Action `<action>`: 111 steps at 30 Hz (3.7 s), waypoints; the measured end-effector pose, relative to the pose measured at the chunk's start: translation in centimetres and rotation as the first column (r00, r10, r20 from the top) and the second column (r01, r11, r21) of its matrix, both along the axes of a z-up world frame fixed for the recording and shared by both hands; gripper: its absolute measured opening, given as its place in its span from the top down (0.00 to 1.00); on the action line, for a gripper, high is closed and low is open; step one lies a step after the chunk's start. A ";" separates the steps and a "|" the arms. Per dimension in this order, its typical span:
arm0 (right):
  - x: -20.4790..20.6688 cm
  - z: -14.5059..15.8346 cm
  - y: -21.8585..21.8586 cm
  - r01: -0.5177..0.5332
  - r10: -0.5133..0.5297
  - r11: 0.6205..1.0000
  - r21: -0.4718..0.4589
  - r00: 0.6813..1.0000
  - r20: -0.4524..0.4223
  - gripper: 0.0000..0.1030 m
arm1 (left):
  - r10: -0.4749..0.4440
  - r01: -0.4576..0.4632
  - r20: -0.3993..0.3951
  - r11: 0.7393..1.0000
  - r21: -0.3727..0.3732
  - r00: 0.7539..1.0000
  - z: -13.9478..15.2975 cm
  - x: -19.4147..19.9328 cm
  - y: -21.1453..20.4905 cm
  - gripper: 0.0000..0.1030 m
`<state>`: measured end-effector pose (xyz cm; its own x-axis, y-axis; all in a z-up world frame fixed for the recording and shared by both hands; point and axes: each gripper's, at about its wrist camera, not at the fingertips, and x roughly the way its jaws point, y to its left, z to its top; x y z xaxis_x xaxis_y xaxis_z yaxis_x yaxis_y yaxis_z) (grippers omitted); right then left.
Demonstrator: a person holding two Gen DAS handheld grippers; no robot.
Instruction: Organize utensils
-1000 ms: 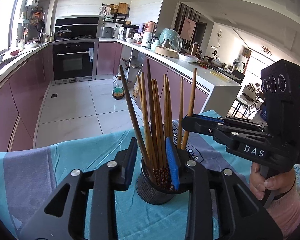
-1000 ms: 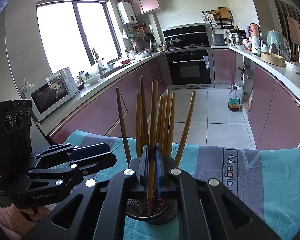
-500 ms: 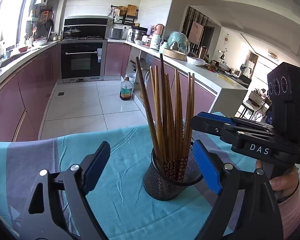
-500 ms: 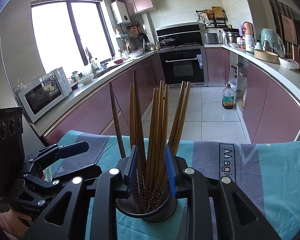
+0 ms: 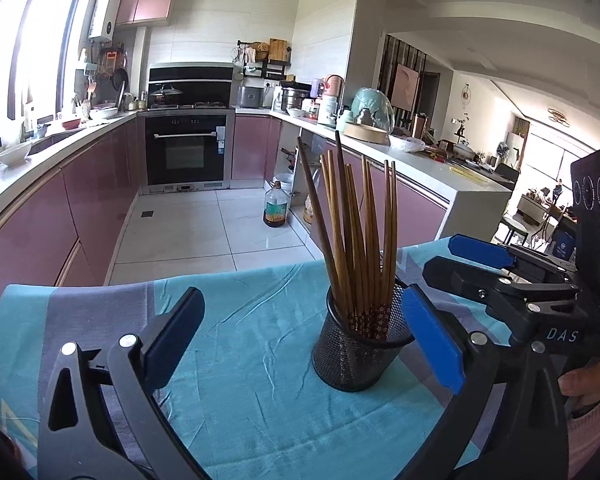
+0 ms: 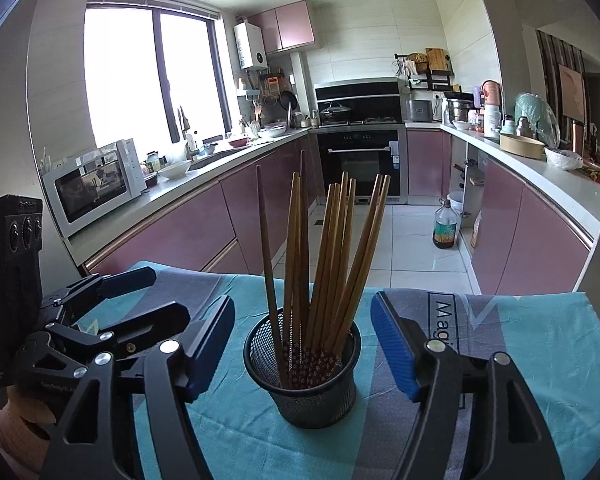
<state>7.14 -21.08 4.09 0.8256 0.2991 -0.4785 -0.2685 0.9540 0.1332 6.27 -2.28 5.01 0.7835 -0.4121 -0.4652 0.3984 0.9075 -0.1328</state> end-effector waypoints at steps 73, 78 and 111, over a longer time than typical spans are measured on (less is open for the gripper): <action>-11.3 -3.0 3.2 0.214 -0.200 0.977 -0.007 0.924 0.327 0.07 | 0.302 -0.297 0.266 0.953 -0.060 0.915 -2.0 -12.7 5.5 0.06; -11.6 -3.0 3.2 0.216 -0.204 0.976 0.000 0.924 0.324 0.07 | 0.301 -0.296 0.263 0.953 -0.058 0.917 -2.0 -12.7 5.5 0.06; -11.2 -2.9 3.2 0.219 -0.208 0.976 0.002 0.924 0.320 0.07 | 0.293 -0.289 0.259 0.956 -0.055 0.920 -2.1 -13.0 5.6 0.06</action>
<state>-4.04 -17.92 1.14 0.9782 0.0877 -0.1881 -0.0813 0.9958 0.0417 -6.76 3.31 2.93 0.9628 -0.1528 -0.2228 0.1393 0.9874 -0.0750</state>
